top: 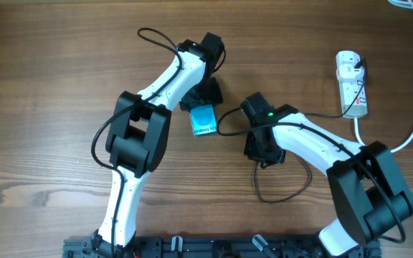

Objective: Plug charger to phone and switch on socket
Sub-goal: 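Lower the right gripper and grasp the USB-C plug near its tip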

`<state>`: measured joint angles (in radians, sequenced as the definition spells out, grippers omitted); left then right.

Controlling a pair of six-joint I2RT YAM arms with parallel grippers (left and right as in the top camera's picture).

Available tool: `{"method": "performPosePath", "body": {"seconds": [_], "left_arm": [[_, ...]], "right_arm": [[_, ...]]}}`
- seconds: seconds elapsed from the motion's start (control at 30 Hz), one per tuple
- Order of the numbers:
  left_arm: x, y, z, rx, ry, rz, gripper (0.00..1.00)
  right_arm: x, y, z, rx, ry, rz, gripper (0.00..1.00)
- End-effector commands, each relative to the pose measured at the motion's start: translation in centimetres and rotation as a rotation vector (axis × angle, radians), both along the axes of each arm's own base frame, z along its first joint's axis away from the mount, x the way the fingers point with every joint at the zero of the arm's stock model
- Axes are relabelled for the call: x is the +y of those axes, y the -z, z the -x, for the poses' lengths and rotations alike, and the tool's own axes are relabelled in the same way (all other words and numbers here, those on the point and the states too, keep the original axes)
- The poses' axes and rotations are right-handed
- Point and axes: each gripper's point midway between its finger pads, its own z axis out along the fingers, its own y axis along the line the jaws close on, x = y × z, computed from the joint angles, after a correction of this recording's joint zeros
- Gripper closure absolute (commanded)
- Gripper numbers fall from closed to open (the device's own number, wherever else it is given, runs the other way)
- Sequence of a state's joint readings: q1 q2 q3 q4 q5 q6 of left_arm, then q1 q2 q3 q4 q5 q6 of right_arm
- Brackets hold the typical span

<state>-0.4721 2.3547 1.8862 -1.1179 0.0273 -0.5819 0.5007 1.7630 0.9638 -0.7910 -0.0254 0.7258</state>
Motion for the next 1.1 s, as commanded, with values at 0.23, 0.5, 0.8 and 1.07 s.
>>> {"method": "performPosePath", "body": {"seconds": [0.23, 0.5, 0.8, 1.07], "left_arm": [[0.95, 3.87, 1.5, 0.089, -0.005, -0.048, 0.25], [0.94, 3.87, 1.49, 0.088, -0.005, -0.048, 0.25], [0.94, 3.87, 1.48, 0.088, -0.005, -0.048, 0.25], [0.94, 3.87, 1.5, 0.089, -0.005, -0.048, 0.25]], "right_arm": [[-0.38, 0.96, -0.45, -0.017, -0.005, 0.033, 0.83], [-0.35, 0.96, -0.47, -0.018, -0.008, 0.031, 0.85], [-0.29, 0.96, -0.17, -0.004, -0.008, 0.026, 0.85], [-0.19, 0.94, -0.08, 0.001, -0.008, 0.019, 0.91]]}}
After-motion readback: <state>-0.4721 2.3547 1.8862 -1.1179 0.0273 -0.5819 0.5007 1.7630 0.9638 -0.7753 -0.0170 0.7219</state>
